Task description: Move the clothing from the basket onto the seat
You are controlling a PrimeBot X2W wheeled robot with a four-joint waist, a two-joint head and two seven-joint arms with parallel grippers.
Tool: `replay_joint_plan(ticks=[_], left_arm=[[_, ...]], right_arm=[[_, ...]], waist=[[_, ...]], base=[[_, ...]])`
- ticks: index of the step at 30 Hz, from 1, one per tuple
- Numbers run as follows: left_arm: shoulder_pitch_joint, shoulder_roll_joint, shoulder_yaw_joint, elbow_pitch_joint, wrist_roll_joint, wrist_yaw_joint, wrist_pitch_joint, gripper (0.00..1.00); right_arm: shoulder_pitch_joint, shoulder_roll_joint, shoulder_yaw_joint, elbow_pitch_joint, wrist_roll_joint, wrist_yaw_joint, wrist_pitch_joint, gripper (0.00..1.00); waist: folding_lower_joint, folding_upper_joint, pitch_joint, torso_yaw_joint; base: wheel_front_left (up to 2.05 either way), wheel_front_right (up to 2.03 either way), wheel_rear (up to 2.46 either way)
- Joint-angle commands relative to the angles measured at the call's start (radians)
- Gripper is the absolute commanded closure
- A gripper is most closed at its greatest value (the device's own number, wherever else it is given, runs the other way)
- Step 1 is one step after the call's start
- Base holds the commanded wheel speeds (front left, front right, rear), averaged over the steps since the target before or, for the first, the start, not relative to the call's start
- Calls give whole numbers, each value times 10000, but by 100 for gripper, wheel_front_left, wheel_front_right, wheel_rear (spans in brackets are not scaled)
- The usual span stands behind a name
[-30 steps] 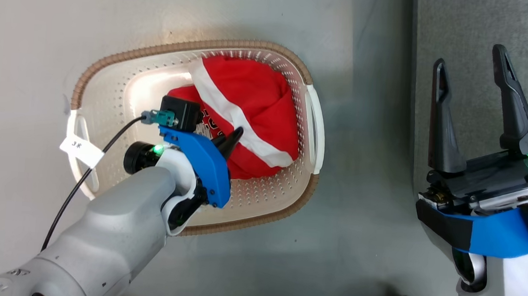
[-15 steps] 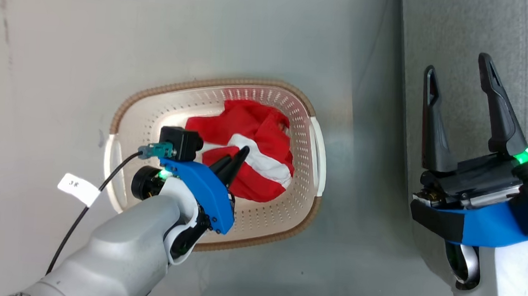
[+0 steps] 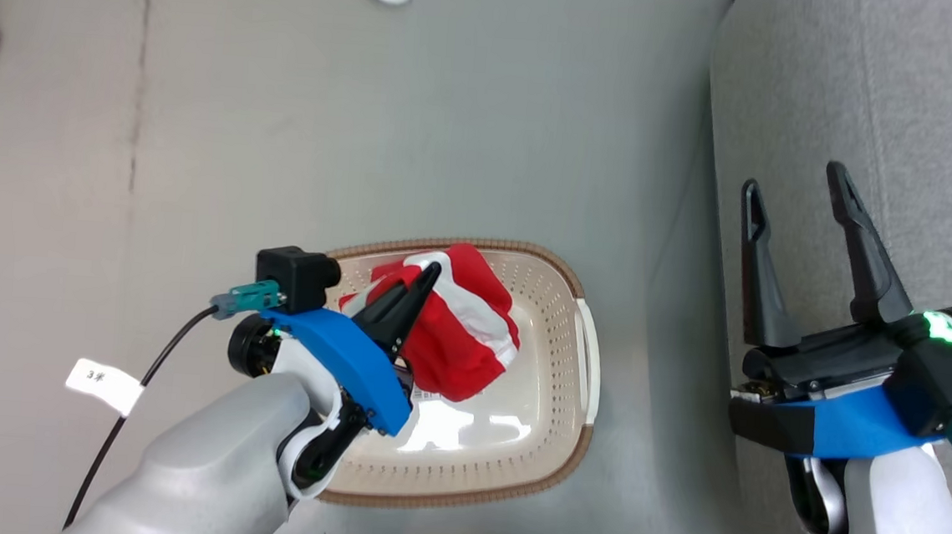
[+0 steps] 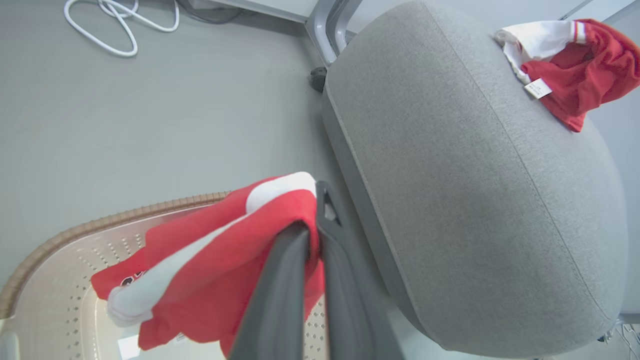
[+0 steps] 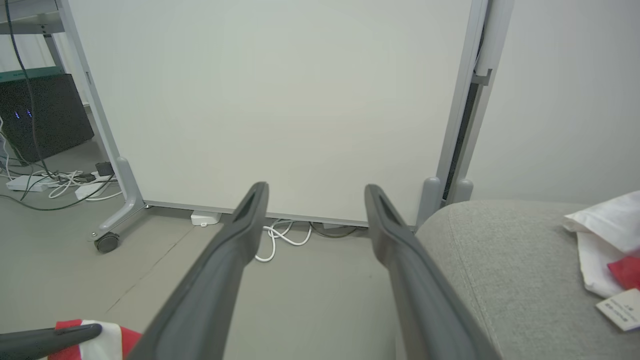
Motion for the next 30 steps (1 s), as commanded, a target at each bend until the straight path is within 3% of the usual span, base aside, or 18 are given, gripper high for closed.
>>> replay_joint_plan(ticks=[1, 8, 17, 22, 30], left_arm=[[256, 104, 370, -174, 276, -8, -41, 100], [1027, 336, 1988, -1279, 1598, -8, -46, 100], [1367, 589, 2995, -2597, 2908, -8, -47, 100], [1446, 689, 3261, -3296, 3657, -8, -48, 100], [1188, 846, 2908, -3926, 4402, -8, -48, 100]], right_arm=[[130, -17, -11, 87, 63, 1, 0, 0], [499, 12, 55, 474, 286, 1, 0, 0], [977, 51, 134, 775, 525, 1, 0, 0], [1253, 59, 111, 846, 570, 1, 0, 0], [1733, 70, 131, 920, 699, 1, 0, 0]], waist=[[2, 0, -360, -90], [2, 0, -1469, -28], [2, 0, -2694, -50], [2, 0, -3250, -44], [2, 0, -3981, -37]], base=[[0, 0, 0], [0, 0, 0], [0, 0, 0], [0, 0, 0], [0, 0, 0]])
